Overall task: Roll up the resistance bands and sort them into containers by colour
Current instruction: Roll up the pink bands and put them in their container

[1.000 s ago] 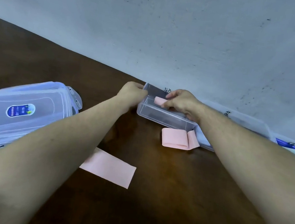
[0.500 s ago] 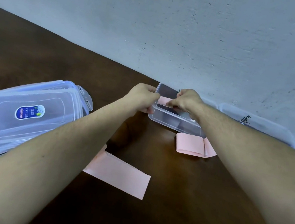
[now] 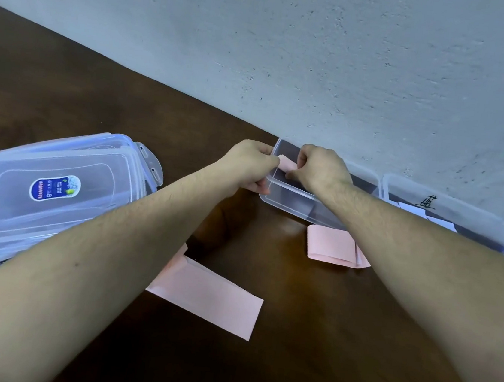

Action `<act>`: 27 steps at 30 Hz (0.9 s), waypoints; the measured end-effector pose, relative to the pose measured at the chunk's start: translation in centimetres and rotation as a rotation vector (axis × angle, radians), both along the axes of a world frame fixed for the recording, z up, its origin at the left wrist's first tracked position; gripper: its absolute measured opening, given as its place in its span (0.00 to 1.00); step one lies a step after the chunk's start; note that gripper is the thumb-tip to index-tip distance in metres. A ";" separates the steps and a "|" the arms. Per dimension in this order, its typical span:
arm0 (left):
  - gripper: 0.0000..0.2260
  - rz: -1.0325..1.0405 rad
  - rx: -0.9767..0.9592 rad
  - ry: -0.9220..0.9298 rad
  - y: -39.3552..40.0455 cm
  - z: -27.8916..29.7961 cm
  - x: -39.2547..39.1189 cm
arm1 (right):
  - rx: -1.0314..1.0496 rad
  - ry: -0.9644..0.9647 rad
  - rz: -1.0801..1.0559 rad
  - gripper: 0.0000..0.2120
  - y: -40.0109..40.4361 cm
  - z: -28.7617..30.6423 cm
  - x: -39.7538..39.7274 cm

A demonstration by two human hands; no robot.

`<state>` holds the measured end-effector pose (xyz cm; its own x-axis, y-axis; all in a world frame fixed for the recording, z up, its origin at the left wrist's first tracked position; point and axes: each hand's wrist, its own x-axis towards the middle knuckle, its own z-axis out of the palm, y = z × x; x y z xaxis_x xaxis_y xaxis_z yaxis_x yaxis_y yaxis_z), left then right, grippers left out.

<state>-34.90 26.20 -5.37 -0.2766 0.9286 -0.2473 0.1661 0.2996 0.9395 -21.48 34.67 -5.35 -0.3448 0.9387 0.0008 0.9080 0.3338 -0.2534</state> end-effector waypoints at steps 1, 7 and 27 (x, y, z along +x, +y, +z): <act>0.12 -0.003 -0.003 -0.001 0.0 0.0 0.0 | 0.009 -0.016 0.003 0.12 0.0 0.0 0.0; 0.12 -0.009 0.003 0.000 0.1 -0.1 -0.1 | 0.035 -0.055 0.067 0.06 0.3 -0.1 -0.4; 0.10 -0.006 -0.029 0.040 -1.1 0.6 -0.4 | -0.057 -0.014 0.032 0.06 -0.3 0.8 0.4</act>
